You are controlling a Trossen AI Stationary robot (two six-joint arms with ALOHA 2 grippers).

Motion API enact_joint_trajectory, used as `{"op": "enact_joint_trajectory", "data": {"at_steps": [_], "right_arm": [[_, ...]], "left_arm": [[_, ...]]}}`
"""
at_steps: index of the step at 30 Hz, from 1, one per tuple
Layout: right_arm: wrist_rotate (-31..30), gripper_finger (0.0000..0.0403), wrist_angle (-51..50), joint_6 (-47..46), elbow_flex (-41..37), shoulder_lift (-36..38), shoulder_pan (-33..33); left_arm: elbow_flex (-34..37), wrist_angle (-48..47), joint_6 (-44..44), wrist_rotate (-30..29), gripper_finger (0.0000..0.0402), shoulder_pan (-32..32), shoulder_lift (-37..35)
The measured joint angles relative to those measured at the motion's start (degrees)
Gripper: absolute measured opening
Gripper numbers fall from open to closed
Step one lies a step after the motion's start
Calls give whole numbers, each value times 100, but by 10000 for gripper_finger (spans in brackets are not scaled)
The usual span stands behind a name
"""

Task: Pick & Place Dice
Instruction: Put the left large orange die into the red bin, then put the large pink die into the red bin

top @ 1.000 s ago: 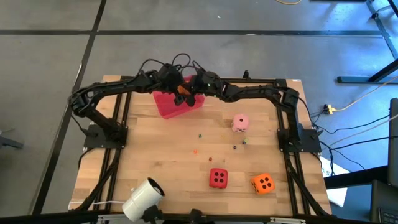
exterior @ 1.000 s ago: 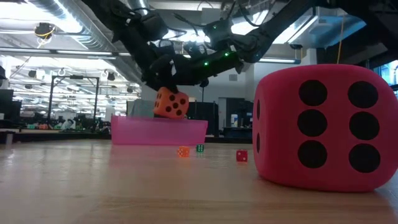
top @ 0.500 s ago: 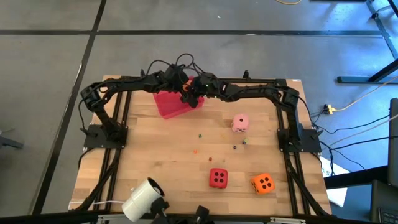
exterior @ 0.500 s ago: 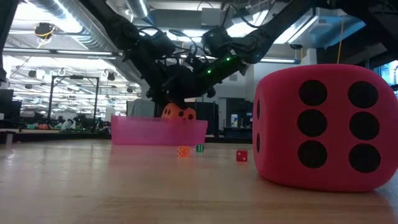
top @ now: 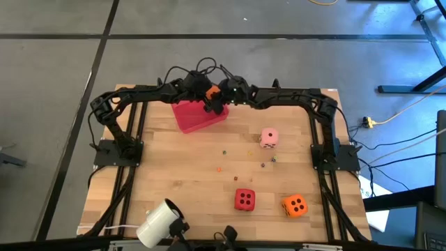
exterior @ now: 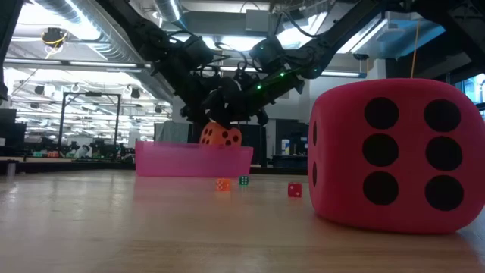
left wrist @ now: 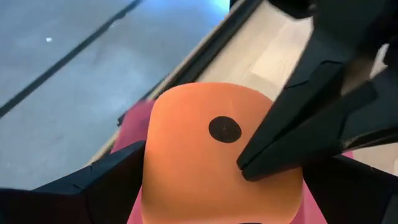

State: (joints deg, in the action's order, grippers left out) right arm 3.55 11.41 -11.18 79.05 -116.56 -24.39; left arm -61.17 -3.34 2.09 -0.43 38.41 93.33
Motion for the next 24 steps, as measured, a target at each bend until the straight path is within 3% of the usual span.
{"op": "enact_joint_trajectory", "data": {"at_steps": [6, 12, 18, 24], "right_arm": [[186, 2, -110, -39, 118, 3, -159], [149, 2, -1304, 284, 763, 9, -211], [-491, 2, -2326, 924, 1362, 17, -88], [-1108, 2, -3020, 1455, 1578, 445, 101]], "left_arm": [[4, 174, 53, -419, 400, -4, -121], [4, 237, 30, -554, 400, 5, -196], [4, 203, 201, -531, 400, 15, -357], [4, -462, 439, -447, 400, -9, -1135]]}}
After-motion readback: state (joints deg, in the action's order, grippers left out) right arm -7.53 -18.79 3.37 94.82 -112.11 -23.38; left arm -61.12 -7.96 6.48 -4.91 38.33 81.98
